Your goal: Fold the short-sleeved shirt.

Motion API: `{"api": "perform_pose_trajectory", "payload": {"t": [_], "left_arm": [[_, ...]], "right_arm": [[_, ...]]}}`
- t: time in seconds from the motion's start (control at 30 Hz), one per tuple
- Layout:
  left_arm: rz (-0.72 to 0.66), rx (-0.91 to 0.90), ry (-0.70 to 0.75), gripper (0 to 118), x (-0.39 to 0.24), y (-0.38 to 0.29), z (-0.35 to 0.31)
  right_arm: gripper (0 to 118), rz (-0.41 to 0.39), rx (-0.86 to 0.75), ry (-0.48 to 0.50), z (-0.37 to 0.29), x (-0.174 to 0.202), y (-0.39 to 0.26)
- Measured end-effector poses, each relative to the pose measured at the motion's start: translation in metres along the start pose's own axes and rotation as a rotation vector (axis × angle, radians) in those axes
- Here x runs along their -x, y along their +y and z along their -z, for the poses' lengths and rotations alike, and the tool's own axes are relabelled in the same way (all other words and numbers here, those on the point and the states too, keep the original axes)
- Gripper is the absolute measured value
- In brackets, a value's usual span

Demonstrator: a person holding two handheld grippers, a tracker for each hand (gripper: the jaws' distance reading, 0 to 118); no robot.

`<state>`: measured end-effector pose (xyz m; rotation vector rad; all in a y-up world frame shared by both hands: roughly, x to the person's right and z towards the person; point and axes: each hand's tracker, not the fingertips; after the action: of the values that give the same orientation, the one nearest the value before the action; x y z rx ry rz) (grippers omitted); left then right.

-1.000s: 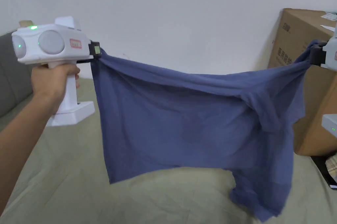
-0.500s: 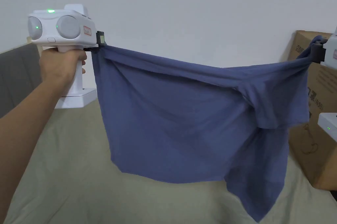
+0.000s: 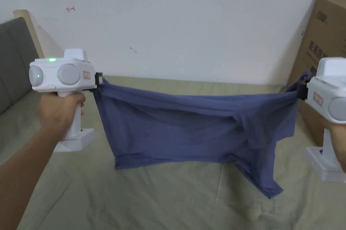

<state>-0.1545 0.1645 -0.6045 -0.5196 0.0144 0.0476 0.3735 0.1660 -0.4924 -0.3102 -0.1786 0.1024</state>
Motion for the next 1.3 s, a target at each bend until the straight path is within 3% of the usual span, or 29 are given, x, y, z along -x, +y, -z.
{"api": "perform_pose_trajectory", "payload": {"t": [0.23,0.6,0.87,1.13,1.3], "left_arm": [[0.009,0.123,-0.012,3,0.008,-0.092,0.003],[0.031,0.290,-0.026,3,0.027,-0.228,-0.071],[-0.030,0.338,-0.012,3,0.060,-0.283,-0.142],[-0.032,0.393,-0.001,3,0.079,-0.336,-0.196],[-0.043,0.448,0.011,3,0.086,-0.365,-0.208]], "right_arm": [[1,0.039,0.130,0.025,-0.012,0.003,-0.083],[1,0.121,0.249,0.059,-0.124,0.009,-0.179],[1,0.125,0.297,0.030,-0.208,0.007,-0.218],[1,0.049,0.398,0.008,-0.267,0.011,-0.269],[1,0.082,0.501,0.007,-0.283,0.005,-0.304]]}}
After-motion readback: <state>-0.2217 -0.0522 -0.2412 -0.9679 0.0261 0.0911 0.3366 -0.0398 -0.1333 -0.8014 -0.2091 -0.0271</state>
